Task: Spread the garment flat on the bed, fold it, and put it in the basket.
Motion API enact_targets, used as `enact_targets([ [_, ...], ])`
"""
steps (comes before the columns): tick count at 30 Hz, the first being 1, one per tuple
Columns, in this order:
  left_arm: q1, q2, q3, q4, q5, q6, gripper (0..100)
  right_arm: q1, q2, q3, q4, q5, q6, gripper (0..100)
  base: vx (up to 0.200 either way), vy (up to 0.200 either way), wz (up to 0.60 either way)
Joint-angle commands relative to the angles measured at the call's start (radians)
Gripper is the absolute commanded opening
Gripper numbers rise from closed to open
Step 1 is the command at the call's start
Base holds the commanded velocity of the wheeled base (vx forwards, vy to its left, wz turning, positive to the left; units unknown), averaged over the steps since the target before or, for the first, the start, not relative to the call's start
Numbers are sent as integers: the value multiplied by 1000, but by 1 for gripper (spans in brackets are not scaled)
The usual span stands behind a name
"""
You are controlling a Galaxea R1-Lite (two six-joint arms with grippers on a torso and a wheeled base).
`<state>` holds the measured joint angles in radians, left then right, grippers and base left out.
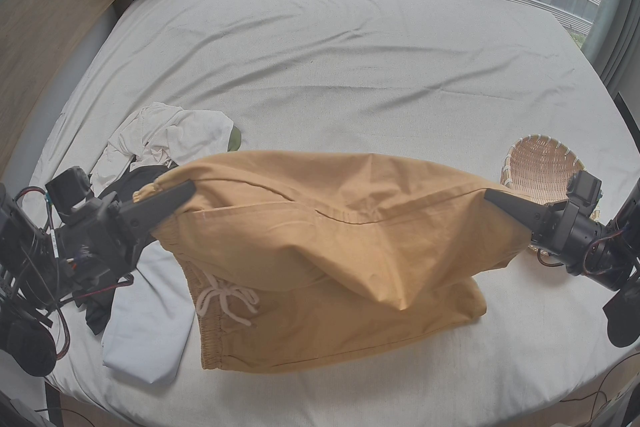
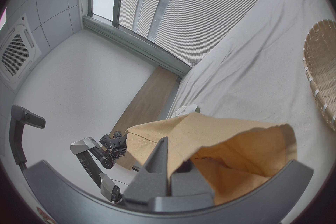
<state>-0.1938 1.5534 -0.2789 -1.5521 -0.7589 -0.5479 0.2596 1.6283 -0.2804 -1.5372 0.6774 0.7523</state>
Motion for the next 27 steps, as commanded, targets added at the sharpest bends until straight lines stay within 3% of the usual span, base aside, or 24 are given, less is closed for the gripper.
enact_targets([
  [1, 105, -22, 3, 0, -36, -7, 0, -56, -21, -19, -1, 2, -1, 0, 0, 0, 0],
  [8, 109, 16, -3, -2, -40, -20, 0, -112, -41, -43, -1, 11, 2, 0, 0, 0, 0],
  [14, 116, 77, -16, -2, -36, -14, 0, -204, -51, -43, 0, 103, 4, 0, 0, 0, 0],
  [27, 140, 134, -65, -2, -31, -10, 0, -215, -50, -43, -1, 113, 4, 0, 0, 0, 0],
])
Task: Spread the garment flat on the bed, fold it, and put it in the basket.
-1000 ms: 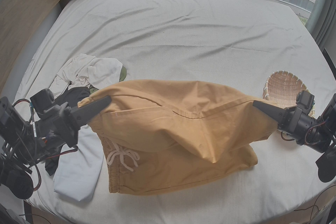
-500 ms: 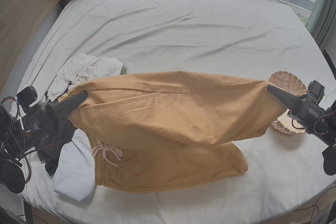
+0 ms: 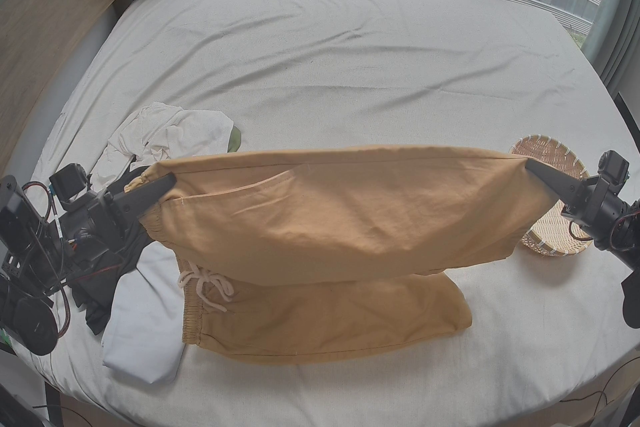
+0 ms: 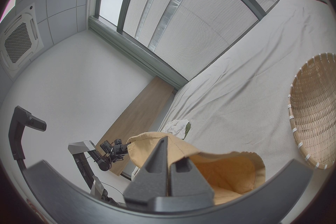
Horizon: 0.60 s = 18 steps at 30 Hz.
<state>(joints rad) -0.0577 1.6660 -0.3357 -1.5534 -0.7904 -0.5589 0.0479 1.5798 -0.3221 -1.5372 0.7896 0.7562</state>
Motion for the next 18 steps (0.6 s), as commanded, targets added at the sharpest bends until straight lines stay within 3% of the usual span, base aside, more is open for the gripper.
enact_targets([
  [1, 4, 24, -8, -1, 0, 4, 0, -3, -1, -2, -1, 0, 0, 0, 0, 0, 0],
  [18, -7, 51, -45, -1, 11, 5, 0, -6, 14, -31, 0, -1, 0, 0, 0, 0, 0],
])
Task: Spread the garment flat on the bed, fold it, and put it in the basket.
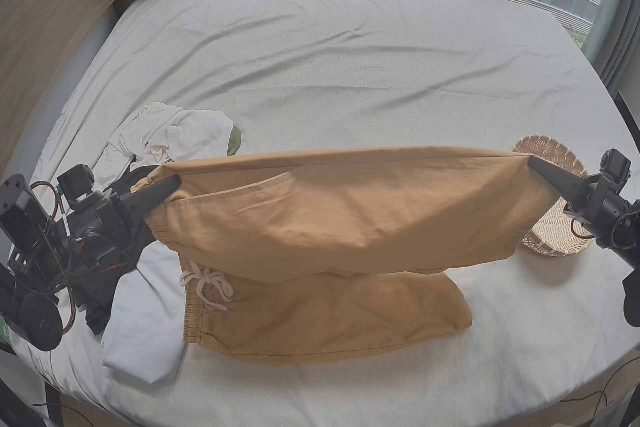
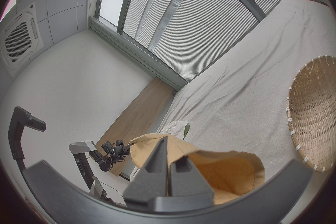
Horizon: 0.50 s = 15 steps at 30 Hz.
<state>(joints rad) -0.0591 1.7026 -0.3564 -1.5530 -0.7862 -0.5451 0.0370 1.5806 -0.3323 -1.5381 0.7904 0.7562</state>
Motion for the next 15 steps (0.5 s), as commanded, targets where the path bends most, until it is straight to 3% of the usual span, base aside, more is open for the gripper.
enact_targets([
  [1, -7, 20, -32, -1, 15, -13, 0, 4, 19, -24, 0, -2, 0, 0, 0, 0, 0],
  [7, -30, 98, -93, -2, 107, -19, 0, 7, 88, -53, 0, -7, -3, 0, 0, 0, 0],
  [15, -31, 104, -107, -2, 111, -52, 0, 4, 147, -85, 0, -10, -8, 0, 0, 0, 0],
])
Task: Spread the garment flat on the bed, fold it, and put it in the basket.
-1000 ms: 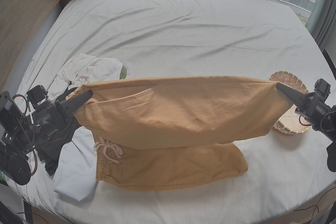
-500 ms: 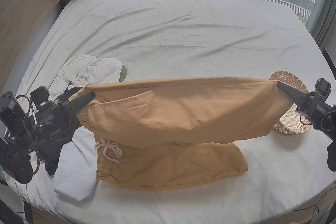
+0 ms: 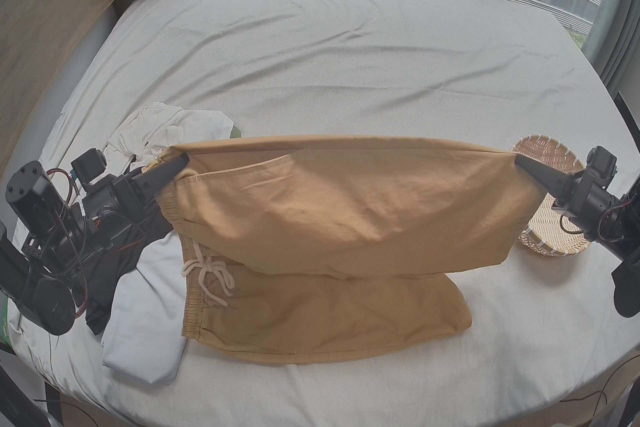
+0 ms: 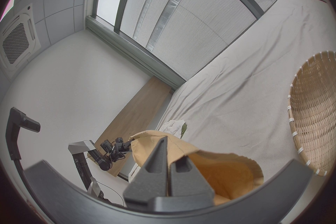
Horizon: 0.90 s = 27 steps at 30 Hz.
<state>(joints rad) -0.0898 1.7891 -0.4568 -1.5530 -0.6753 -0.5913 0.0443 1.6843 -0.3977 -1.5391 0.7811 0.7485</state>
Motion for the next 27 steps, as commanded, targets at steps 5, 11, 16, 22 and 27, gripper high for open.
enact_targets([
  [5, 5, 76, -51, -2, 11, -10, 0, -27, 114, -92, 1, -2, -3, 0, 0, 0, 0],
  [11, 4, 145, -134, -2, 36, -5, 0, -34, 183, -145, -1, -2, -1, 0, 0, 0, 0],
  [16, 1, 179, -195, -2, 63, -5, 0, -34, 236, -208, -1, -2, -1, 0, 0, 0, 0],
  [22, -1, 223, -237, -2, 65, -2, 0, -30, 305, -296, 1, -3, -1, 0, 0, 0, 0],
  [27, 1, 265, -287, -2, 77, -2, 0, -29, 351, -357, 1, -5, -1, 0, 0, 0, 0],
])
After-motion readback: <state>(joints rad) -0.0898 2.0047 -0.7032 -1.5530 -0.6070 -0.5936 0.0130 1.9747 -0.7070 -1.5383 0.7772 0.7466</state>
